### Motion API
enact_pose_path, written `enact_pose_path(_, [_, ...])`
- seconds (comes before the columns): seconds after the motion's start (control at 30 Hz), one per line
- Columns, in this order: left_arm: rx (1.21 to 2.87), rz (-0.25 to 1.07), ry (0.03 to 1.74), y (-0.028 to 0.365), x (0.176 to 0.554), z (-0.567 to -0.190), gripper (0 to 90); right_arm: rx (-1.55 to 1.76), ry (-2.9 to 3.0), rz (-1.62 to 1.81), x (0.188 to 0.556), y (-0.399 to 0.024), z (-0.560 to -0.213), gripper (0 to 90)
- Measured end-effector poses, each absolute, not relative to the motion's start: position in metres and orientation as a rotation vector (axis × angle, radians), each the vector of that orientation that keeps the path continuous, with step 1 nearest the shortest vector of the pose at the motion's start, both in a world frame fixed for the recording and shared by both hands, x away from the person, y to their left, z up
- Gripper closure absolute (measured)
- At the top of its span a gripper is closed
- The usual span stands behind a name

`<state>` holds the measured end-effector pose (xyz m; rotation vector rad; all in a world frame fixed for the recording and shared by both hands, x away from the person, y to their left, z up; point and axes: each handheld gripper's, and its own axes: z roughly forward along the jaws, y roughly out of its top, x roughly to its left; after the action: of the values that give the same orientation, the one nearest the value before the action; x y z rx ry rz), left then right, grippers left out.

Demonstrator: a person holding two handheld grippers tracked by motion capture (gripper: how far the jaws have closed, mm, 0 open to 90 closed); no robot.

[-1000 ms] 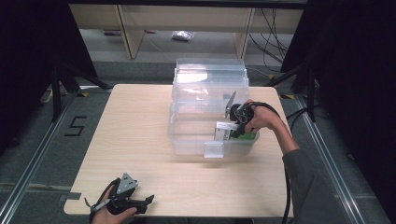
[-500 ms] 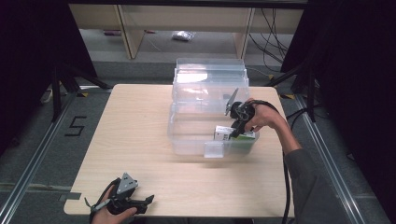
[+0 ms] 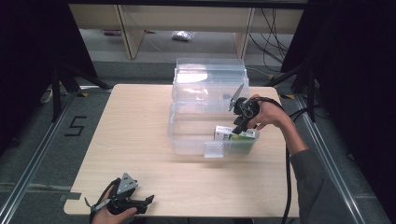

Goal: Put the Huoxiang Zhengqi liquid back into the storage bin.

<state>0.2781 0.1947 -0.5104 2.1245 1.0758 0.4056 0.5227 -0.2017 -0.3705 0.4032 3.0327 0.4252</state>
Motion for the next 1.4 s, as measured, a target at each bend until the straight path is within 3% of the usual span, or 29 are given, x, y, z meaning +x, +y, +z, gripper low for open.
enact_pose_path(0.57, [2.125, 0.405, 1.074, 0.195, 0.279, -0.510, 15.4, 0.566, 2.929, 0.613, 0.510, -0.205, -0.355, 40.6])
enact_pose_path(1.4, [2.129, 0.403, 1.079, 0.195, 0.278, -0.509, 15.5, 0.801, 2.790, 0.783, 0.485, -0.212, -0.353, 33.2])
